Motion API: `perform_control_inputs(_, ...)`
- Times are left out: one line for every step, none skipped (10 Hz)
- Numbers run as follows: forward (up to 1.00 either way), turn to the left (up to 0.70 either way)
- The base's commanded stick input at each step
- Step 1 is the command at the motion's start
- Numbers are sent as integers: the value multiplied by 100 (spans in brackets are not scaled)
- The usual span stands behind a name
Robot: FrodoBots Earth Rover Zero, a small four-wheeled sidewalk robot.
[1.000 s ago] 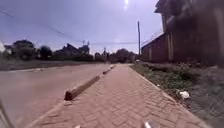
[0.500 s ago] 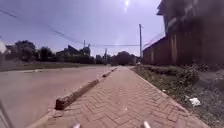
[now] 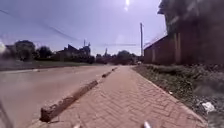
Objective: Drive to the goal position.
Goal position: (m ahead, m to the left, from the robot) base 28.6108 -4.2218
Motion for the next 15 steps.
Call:
perform_control_inputs(70,0)
perform_control_inputs(70,0)
perform_control_inputs(70,0)
perform_control_inputs(70,0)
perform_control_inputs(70,0)
perform_control_inputs(70,0)
perform_control_inputs(70,0)
perform_control_inputs(70,0)
perform_control_inputs(70,0)
perform_control_inputs(70,0)
perform_control_inputs(70,-35)
perform_control_inputs(70,-35)
perform_control_inputs(70,0)
perform_control_inputs(70,0)
perform_control_inputs(70,0)
